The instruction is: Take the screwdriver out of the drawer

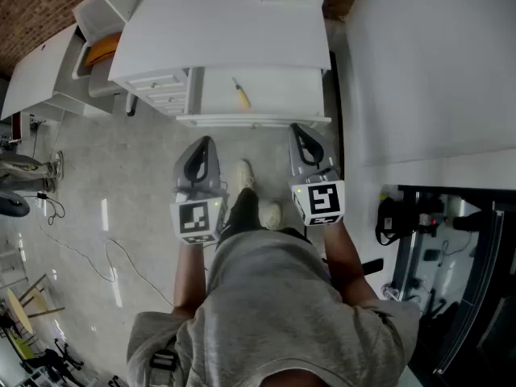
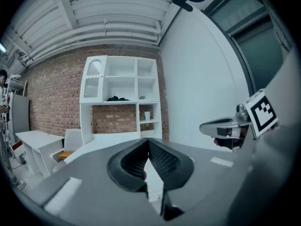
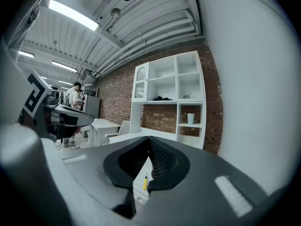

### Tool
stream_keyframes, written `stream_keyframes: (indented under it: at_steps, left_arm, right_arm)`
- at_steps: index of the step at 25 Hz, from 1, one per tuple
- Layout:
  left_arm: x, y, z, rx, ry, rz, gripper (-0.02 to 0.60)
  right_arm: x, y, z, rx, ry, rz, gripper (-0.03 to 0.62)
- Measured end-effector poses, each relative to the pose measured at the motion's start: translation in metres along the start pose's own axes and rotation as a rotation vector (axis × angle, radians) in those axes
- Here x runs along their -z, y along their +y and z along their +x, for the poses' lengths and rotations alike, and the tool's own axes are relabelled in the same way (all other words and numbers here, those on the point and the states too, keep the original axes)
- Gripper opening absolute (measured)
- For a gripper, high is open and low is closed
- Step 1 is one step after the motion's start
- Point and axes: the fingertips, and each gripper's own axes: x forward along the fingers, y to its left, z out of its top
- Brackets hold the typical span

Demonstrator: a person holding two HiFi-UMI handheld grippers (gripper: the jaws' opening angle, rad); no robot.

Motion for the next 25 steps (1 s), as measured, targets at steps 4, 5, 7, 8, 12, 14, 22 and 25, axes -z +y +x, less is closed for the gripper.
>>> stream_keyframes:
  at_steps: [4, 5, 7, 8, 12, 14, 22, 25]
  left_arm:
    - [0.007, 0.005, 0.015, -0.001, 0.011, -0.01, 0.012]
    - [0.008, 0.007, 0.019, -0.001, 0.015, -0.011, 0.012]
    - [0.011, 0.013, 0.027, -0.002, 0.023, -0.015, 0.012]
    - [0.013, 0.015, 0.031, -0.002, 0.027, -0.017, 0.012]
    - [0.018, 0.03, 0.053, -0.004, 0.045, -0.028, 0.012]
    - [0.021, 0.039, 0.065, -0.005, 0.054, -0.037, 0.012]
    - [0.026, 0.088, 0.119, 0.01, 0.079, -0.068, 0.012]
    - [0.03, 0.108, 0.145, 0.021, 0.088, -0.073, 0.012]
  right_arm:
    - [0.008, -0.005, 0.015, -0.003, 0.02, -0.005, 0.003]
    - [0.01, -0.006, 0.019, -0.005, 0.027, -0.005, 0.003]
    - [0.014, -0.006, 0.03, -0.012, 0.036, -0.001, 0.003]
    - [0.015, -0.007, 0.036, -0.015, 0.039, 0.003, 0.003]
    - [0.015, -0.01, 0.065, -0.028, 0.051, 0.011, 0.003]
    - [0.015, -0.01, 0.082, -0.036, 0.061, 0.009, 0.003]
    - [0.012, -0.005, 0.161, -0.055, 0.112, -0.001, 0.003]
    - [0.017, -0.007, 0.194, -0.048, 0.137, -0.012, 0.003]
